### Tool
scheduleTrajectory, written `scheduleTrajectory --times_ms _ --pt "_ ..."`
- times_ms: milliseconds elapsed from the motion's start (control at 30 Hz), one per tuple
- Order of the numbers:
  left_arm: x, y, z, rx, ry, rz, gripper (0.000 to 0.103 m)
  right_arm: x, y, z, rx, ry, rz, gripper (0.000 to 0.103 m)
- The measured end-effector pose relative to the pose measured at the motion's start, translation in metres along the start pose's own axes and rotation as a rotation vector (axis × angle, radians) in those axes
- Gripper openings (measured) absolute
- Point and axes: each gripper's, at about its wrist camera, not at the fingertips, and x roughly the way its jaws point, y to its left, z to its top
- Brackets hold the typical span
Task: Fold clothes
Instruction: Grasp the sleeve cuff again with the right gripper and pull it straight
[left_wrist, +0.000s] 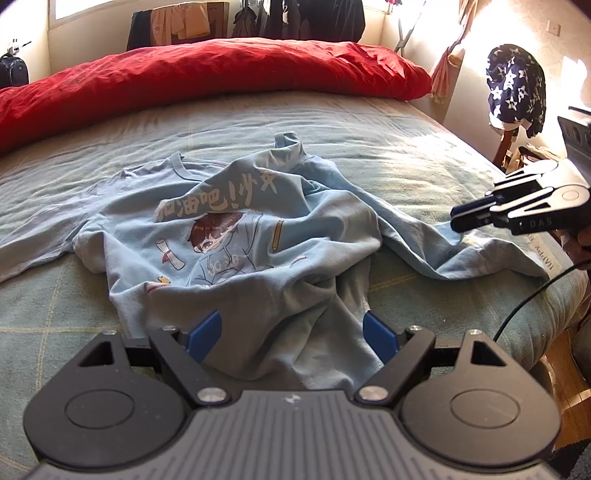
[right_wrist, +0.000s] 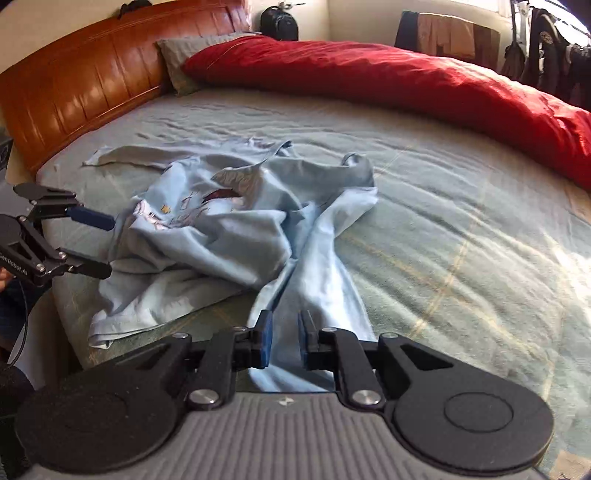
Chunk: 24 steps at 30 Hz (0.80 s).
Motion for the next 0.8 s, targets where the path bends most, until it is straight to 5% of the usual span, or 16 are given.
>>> scheduleTrajectory --times_ms 333,667,700,800 --pt "0.004 -0.007 0.001 0.014 0.015 -0.006 0.084 0.023 -0.073 -0.037 0.116 0.08 -0.127 0.039" --pt "0.007 -0.013 0.003 0.027 0.023 -0.008 0.084 0.016 -0.076 -0.051 0.109 0.1 -0.085 0.054" --pt "0.008 -0.013 0.003 0.027 0.026 -0.006 0.084 0.017 -0.072 -0.051 0.088 0.109 -0.098 0.052" --pt "0.009 -0.014 0.004 0.031 0.032 0.003 0.084 0.014 -0.062 -0.049 0.054 0.102 -0.123 0.003"
